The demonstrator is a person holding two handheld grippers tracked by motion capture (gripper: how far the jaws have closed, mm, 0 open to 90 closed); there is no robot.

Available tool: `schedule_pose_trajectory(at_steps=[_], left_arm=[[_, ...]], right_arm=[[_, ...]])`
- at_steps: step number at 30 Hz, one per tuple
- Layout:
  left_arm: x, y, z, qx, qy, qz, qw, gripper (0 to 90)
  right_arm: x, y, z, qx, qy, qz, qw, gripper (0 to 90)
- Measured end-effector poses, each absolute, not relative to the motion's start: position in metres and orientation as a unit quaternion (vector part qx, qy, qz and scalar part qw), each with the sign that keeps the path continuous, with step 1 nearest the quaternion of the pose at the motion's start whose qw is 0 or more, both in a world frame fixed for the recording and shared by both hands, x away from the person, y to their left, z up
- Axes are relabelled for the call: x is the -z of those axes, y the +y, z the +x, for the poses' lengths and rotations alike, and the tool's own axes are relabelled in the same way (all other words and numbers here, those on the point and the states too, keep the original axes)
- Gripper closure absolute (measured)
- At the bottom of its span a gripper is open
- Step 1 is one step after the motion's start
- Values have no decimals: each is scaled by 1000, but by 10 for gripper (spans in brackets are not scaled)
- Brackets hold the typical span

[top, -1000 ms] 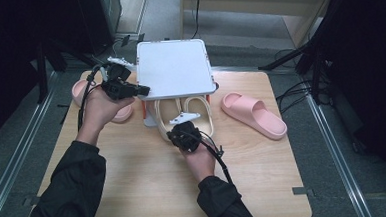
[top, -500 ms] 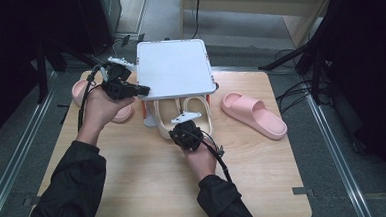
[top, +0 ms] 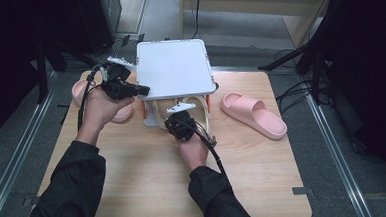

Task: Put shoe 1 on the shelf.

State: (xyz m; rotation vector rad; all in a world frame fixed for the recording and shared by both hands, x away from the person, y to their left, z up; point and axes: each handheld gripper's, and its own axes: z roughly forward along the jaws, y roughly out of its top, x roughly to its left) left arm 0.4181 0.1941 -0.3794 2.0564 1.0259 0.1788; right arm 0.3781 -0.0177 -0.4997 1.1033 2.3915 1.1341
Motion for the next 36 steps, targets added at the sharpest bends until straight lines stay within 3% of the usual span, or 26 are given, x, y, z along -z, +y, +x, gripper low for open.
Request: schedule_pose_trajectory(at_steps=[12, 23, 36], left_arm=[[380, 195, 418, -69, 408, 813, 409, 895], [380, 195, 418, -69, 411, 812, 409, 895], [380, 195, 418, -68, 412, 811, 410, 895]], right_arm=[[497, -21, 380, -392, 822, 392, 132, 900], [482, -60, 352, -408, 821, 386, 98, 900], [477, -111, 329, -398, 819, 399, 107, 900]])
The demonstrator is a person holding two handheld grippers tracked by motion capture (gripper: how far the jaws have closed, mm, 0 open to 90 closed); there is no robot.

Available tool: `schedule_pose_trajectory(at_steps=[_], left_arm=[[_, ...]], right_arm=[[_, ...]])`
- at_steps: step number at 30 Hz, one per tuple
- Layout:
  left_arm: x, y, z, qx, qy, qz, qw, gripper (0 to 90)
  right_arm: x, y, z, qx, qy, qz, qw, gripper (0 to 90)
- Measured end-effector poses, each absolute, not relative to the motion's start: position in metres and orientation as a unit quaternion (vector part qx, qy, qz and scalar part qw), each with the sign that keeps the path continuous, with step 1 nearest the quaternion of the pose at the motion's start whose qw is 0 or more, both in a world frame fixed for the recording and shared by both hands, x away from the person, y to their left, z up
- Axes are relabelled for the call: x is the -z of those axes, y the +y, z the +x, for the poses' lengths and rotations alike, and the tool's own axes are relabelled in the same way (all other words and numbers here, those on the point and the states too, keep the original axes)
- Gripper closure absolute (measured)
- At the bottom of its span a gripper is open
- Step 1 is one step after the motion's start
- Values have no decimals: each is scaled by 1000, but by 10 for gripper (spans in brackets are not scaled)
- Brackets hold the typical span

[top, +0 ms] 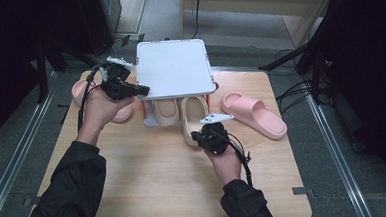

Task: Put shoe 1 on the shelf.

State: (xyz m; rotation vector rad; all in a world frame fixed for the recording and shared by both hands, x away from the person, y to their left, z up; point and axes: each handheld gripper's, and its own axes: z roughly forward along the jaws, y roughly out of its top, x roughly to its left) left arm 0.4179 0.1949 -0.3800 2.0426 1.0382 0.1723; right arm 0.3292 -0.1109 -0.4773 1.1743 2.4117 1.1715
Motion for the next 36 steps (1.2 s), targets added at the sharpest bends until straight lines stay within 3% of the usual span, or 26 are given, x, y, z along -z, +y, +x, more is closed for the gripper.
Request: schedule_pose_trajectory(at_steps=[24, 29, 36], left_arm=[[380, 195, 418, -67, 413, 810, 411, 895], [380, 195, 418, -68, 414, 810, 410, 894], [380, 195, 418, -70, 413, 810, 409, 895]], right_arm=[[498, -129, 320, -354, 834, 406, 119, 900], [502, -134, 329, -368, 819, 427, 107, 900], [503, -127, 345, -369, 809, 439, 127, 900]])
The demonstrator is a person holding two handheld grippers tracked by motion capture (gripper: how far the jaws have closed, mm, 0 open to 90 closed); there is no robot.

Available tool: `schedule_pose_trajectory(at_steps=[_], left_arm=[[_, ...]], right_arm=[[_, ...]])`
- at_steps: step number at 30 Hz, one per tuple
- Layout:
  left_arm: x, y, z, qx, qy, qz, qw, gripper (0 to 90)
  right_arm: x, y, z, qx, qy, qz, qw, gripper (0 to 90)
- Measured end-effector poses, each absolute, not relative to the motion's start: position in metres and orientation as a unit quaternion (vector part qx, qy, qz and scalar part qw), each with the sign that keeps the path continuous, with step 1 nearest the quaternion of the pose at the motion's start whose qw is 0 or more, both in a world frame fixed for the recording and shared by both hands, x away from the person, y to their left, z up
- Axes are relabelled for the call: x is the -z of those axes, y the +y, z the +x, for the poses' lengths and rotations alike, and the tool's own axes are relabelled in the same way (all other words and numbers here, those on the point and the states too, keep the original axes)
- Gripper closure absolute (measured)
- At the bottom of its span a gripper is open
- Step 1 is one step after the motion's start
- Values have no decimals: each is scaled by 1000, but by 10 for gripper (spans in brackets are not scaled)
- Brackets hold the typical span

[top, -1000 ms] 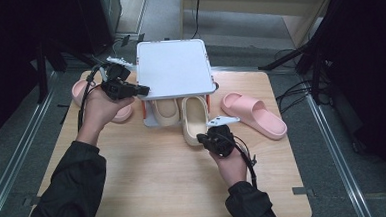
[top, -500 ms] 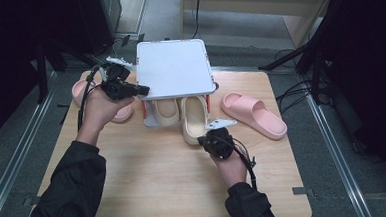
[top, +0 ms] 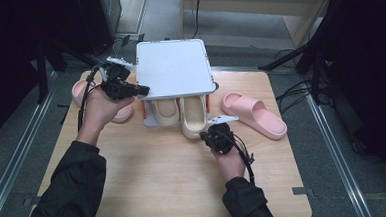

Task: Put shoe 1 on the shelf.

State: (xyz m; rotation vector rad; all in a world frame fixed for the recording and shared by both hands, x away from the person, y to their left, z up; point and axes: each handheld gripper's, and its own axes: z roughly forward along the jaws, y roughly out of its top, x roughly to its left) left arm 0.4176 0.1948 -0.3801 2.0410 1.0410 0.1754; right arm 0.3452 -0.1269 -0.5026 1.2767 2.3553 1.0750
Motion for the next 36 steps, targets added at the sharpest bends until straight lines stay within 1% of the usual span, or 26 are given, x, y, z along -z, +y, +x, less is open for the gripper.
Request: schedule_pose_trajectory(at_steps=[10, 15, 30, 32, 33, 36], left_arm=[[380, 195, 418, -68, 413, 810, 411, 894], [380, 195, 418, -69, 412, 810, 411, 894], [381, 196, 418, -67, 416, 807, 414, 894], [380, 196, 417, -67, 420, 806, 413, 893], [380, 195, 417, -67, 422, 804, 413, 887], [378, 196, 417, -65, 431, 801, 409, 828]], right_arm=[[501, -116, 373, -365, 801, 454, 140, 900], [503, -114, 384, -371, 793, 463, 136, 900], [505, -111, 401, -379, 784, 474, 131, 900], [506, -113, 402, -383, 783, 473, 126, 882], [505, -113, 401, -382, 783, 476, 123, 870], [501, -117, 396, -384, 784, 473, 117, 873]])
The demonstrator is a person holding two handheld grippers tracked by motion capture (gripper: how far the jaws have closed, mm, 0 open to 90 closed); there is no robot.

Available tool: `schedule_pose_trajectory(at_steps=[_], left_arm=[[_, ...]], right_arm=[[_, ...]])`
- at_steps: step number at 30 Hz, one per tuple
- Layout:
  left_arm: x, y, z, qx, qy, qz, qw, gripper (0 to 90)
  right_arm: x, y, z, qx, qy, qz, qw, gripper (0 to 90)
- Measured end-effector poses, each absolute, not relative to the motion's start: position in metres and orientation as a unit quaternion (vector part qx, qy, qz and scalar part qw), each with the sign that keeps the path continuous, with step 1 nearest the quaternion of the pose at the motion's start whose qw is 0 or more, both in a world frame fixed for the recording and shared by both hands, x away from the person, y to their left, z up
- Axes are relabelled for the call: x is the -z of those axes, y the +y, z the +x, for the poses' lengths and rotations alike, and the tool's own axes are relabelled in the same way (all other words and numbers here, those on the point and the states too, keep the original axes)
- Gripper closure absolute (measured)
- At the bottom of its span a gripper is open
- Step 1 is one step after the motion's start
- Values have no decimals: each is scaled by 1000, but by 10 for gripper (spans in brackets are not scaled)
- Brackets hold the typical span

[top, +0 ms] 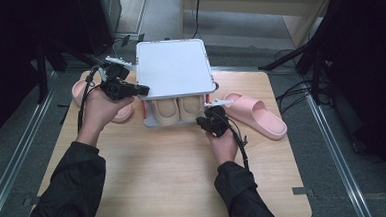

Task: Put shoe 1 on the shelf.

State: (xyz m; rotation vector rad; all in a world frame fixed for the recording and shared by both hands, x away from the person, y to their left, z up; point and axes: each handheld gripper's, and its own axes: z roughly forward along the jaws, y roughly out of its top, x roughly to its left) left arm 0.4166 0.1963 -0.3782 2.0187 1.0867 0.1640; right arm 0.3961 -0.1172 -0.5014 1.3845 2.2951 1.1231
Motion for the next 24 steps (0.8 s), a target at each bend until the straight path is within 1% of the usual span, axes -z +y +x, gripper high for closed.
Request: schedule_pose_trajectory(at_steps=[2, 3, 7, 13, 16, 19, 22, 24], left_arm=[[377, 196, 415, -48, 433, 802, 409, 778], [375, 196, 414, -47, 431, 805, 405, 751], [370, 196, 407, -53, 439, 806, 394, 651], [360, 206, 392, -65, 451, 800, 392, 550], [358, 213, 385, -72, 459, 795, 390, 527], [358, 222, 379, -80, 470, 788, 390, 510], [361, 231, 374, -82, 479, 782, 389, 505], [363, 238, 371, -85, 486, 778, 390, 501]], right_arm=[[497, -122, 390, -387, 785, 470, 114, 867], [495, -125, 387, -387, 787, 467, 109, 852], [488, -136, 374, -392, 794, 456, 89, 793], [476, -151, 354, -412, 797, 436, 71, 699], [472, -157, 344, -415, 807, 413, 73, 635], [469, -165, 333, -423, 813, 392, 82, 614], [468, -170, 328, -431, 813, 382, 77, 583], [468, -172, 326, -432, 817, 375, 74, 579]])
